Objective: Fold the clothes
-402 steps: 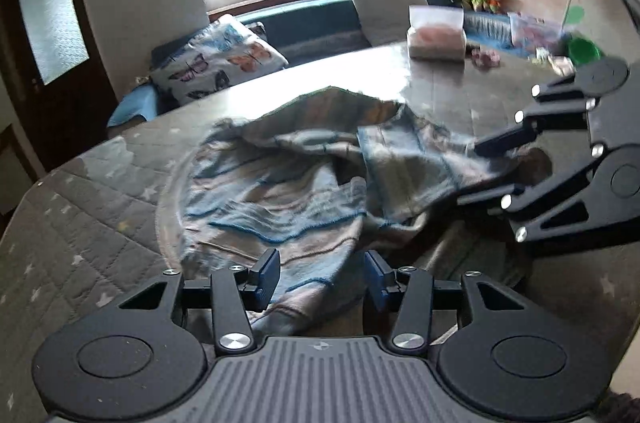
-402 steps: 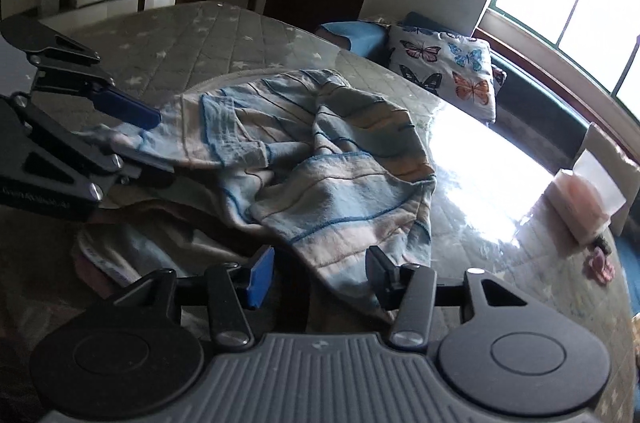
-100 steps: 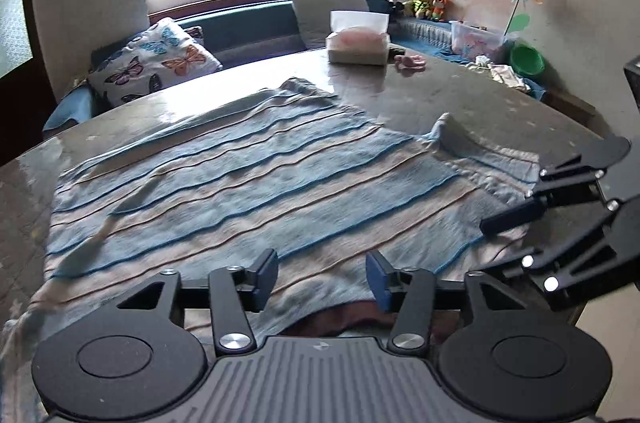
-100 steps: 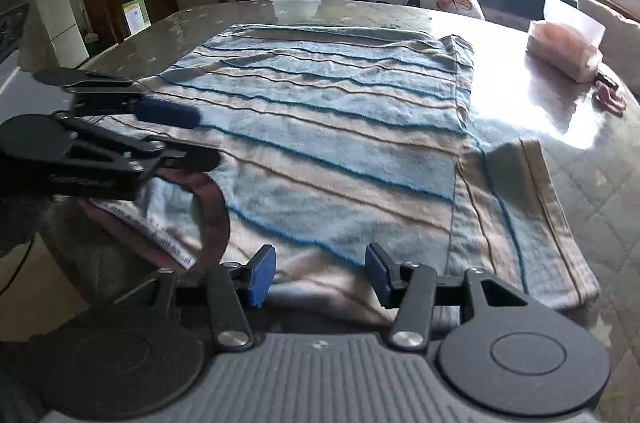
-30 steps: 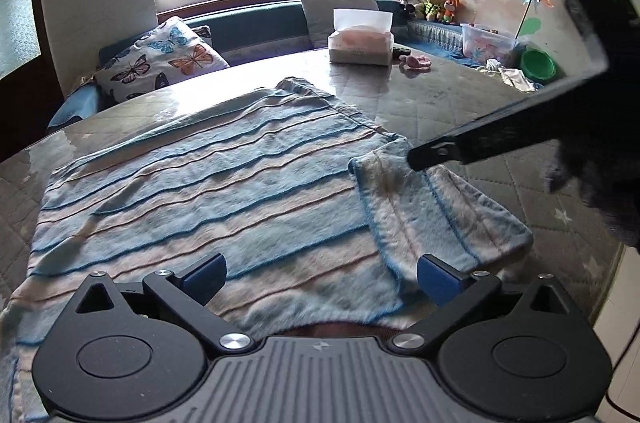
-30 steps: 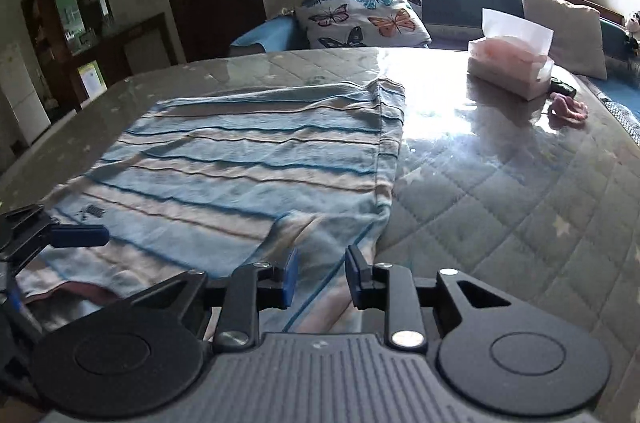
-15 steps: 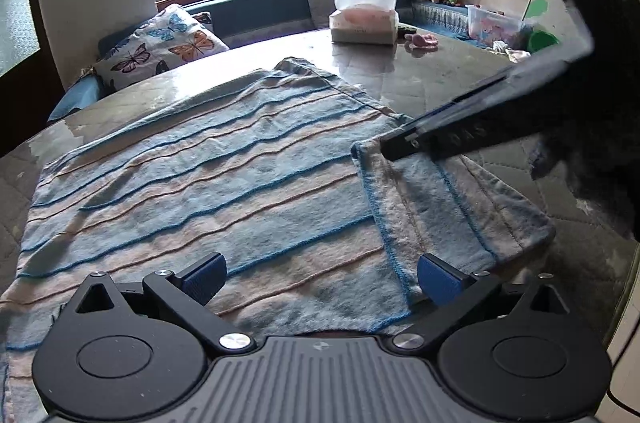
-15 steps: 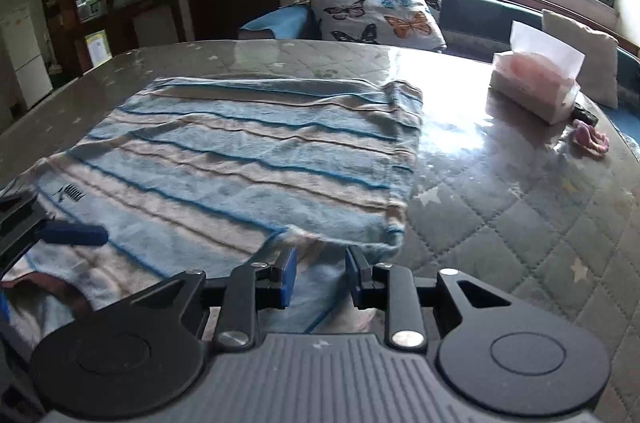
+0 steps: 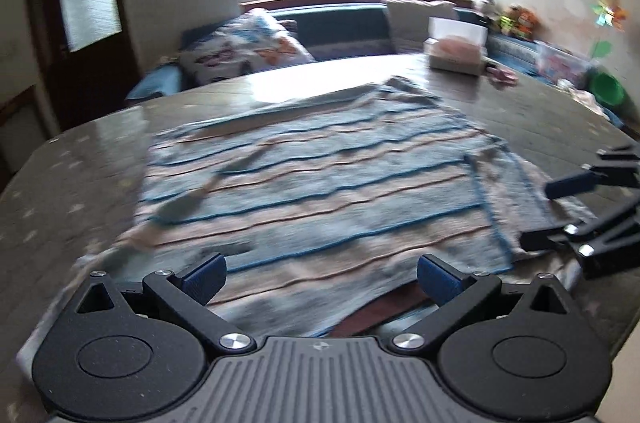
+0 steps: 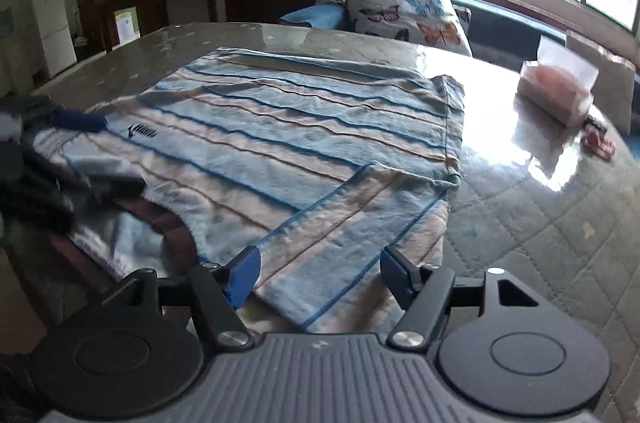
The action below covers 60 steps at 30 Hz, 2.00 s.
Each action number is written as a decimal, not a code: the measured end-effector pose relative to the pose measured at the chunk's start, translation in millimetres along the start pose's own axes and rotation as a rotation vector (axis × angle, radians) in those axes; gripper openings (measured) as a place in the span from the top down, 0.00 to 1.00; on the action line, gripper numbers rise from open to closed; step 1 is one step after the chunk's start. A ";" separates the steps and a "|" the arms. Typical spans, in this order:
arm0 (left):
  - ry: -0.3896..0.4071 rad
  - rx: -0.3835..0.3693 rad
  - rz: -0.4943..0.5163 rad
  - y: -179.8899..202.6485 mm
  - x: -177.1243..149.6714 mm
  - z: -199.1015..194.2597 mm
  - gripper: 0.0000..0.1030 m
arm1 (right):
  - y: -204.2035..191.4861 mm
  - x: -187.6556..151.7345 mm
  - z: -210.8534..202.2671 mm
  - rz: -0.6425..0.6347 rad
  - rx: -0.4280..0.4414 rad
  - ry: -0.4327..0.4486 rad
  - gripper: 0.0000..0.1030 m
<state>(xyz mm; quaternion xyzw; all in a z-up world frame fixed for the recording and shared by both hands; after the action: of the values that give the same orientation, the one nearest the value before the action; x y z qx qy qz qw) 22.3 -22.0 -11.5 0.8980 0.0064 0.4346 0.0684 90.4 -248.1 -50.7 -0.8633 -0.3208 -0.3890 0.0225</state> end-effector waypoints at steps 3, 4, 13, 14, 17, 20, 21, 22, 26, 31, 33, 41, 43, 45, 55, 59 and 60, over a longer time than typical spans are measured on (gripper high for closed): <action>0.016 0.058 -0.050 -24.3 -3.6 -13.2 0.00 | -9.8 -1.8 2.0 -0.045 -0.019 -0.017 0.33; 0.021 0.076 -0.065 -31.9 -5.0 -17.4 0.00 | -11.6 -2.1 1.8 -0.054 -0.022 -0.020 0.32; 0.051 0.266 -0.238 -110.9 -15.2 -46.3 0.05 | -23.4 25.8 -2.6 -0.109 0.030 0.018 0.27; 0.050 0.282 -0.259 -119.9 -15.4 -47.7 0.06 | -28.4 31.4 -0.2 -0.123 0.046 0.024 0.26; 0.043 0.302 -0.320 -143.8 -15.1 -50.7 0.12 | -43.4 46.7 8.0 -0.161 0.088 0.032 0.26; 0.033 0.305 -0.363 -160.6 -14.4 -49.1 0.21 | -61.6 64.6 16.9 -0.209 0.133 0.045 0.25; 0.027 0.299 -0.372 -164.5 -15.1 -48.1 0.25 | -66.8 69.8 19.6 -0.220 0.145 0.050 0.25; 0.021 0.292 -0.380 -167.5 -15.5 -46.8 0.28 | -72.1 75.0 22.2 -0.232 0.157 0.055 0.24; 0.004 0.268 -0.387 -174.0 -17.4 -42.1 0.40 | -98.3 97.6 40.3 -0.281 0.194 0.071 0.23; -0.006 0.258 -0.398 -180.9 -21.1 -41.9 0.59 | -122.0 112.2 64.1 -0.293 0.203 0.065 0.23; -0.003 0.256 -0.406 -183.2 -21.7 -44.2 0.60 | -127.9 117.9 74.1 -0.290 0.196 0.063 0.23; 0.001 0.263 -0.438 -191.4 -21.4 -50.3 0.52 | -145.1 126.4 95.5 -0.289 0.219 0.047 0.23; -0.004 0.261 -0.449 -192.5 -21.5 -49.5 0.51 | -154.2 123.5 91.2 -0.313 0.240 0.053 0.23; -0.008 0.260 -0.460 -193.7 -21.6 -48.7 0.51 | -163.4 119.9 84.8 -0.338 0.261 0.061 0.23; -0.009 0.257 -0.489 -197.8 -21.0 -47.0 0.51 | -193.9 123.0 65.8 -0.445 0.322 0.117 0.21; -0.010 0.252 -0.510 -199.8 -20.3 -47.8 0.51 | -189.9 134.1 77.8 -0.390 0.297 0.108 0.21; -0.009 0.252 -0.512 -200.0 -20.2 -48.0 0.51 | -191.7 135.1 82.7 -0.390 0.294 0.097 0.21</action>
<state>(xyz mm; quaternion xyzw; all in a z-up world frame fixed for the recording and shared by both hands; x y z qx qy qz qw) -18.1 180.2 -23.5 0.8705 0.2867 0.3949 0.0639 101.6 0.3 -56.0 -0.7529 -0.5331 -0.3759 0.0879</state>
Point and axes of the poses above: each gripper's, at about its wrist camera, not at the fingertips, and z roughly the way its jaws point, y to its right, x to its top, the point moved 2 cm from there along z, roughly the way its jaws point, and after that the axes turned 15 degrees about -z, right-handed, at the moved point
